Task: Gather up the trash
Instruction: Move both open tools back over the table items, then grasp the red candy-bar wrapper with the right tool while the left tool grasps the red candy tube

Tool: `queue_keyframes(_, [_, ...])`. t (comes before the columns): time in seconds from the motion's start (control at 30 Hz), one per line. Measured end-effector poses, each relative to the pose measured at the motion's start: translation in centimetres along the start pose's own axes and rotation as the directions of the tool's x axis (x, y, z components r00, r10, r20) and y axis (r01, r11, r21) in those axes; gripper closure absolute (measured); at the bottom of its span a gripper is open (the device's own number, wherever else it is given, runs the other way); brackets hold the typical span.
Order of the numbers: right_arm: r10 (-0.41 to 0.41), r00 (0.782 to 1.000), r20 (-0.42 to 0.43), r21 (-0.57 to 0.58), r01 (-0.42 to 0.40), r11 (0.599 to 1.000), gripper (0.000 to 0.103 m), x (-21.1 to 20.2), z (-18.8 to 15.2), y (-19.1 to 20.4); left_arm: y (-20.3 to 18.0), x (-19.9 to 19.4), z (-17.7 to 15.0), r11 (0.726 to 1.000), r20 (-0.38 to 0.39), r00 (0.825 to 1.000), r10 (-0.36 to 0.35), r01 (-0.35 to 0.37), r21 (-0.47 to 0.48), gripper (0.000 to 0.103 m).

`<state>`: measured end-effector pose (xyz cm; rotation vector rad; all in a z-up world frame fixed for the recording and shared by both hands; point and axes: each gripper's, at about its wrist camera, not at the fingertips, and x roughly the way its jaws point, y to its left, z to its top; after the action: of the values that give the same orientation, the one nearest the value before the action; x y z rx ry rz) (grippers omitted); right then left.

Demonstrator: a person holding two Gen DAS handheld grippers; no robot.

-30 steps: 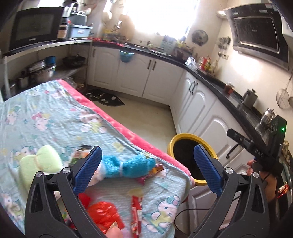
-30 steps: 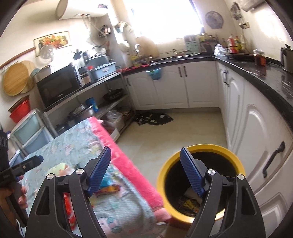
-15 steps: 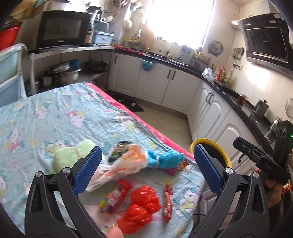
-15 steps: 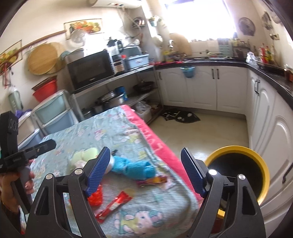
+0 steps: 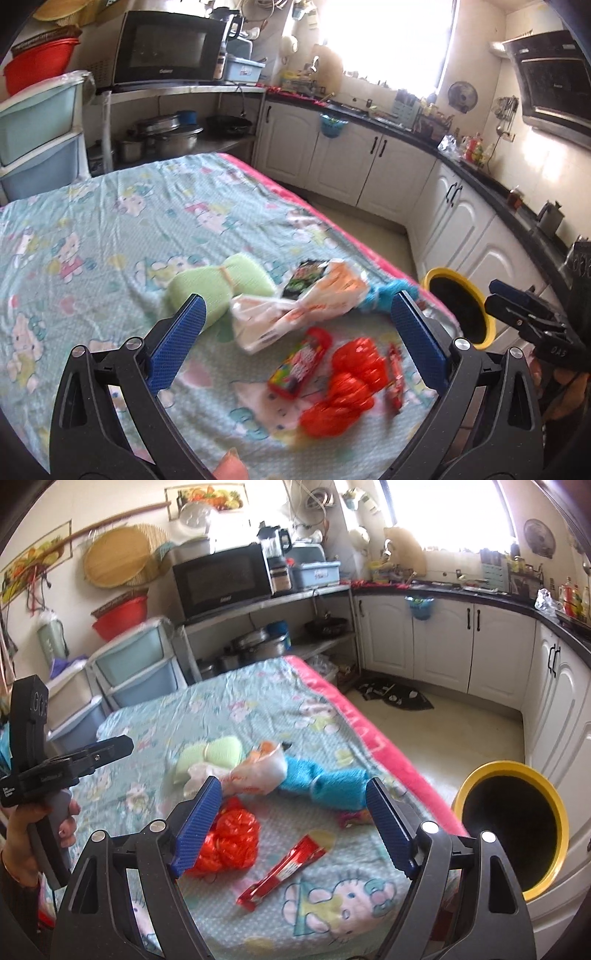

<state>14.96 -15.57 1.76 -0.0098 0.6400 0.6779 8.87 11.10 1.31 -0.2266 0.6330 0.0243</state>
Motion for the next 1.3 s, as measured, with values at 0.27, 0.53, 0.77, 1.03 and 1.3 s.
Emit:
queue_keyframes(0.27, [-0.016,0.996,-0.092,-0.031,0.013,0.999,0.025,2.5,-1.8,1.6,2.4,2.0,-3.0,1.0,-0.087,0.996,-0.007,0.007,0.001,0.011])
queue_keyframes(0.53, [-0.066,0.979,-0.192,-0.029,0.062,0.998,0.027,6.1,-3.9,1.0,2.6,5.2,-4.7,0.999,-0.173,0.984,-0.035,0.039,0.021,0.016])
queue_keyframes(0.77, [-0.072,0.943,-0.324,-0.013,0.072,0.997,0.037,10.2,-6.0,0.2,2.3,7.1,-5.7,0.995,-0.22,0.972,-0.078,0.088,0.036,0.024])
queue_keyframes(1.03, [-0.03,0.918,-0.395,0.032,0.046,0.998,0.068,12.0,-6.7,-0.4,2.5,8.8,-5.6,0.99,-0.242,0.961,-0.134,0.139,0.002,0.036])
queue_keyframes(1.3, [-0.014,0.919,-0.393,0.045,0.034,0.998,0.08,11.8,-6.6,-0.7,1.5,9.8,-5.9,0.983,-0.28,0.945,-0.167,0.18,0.022,0.049])
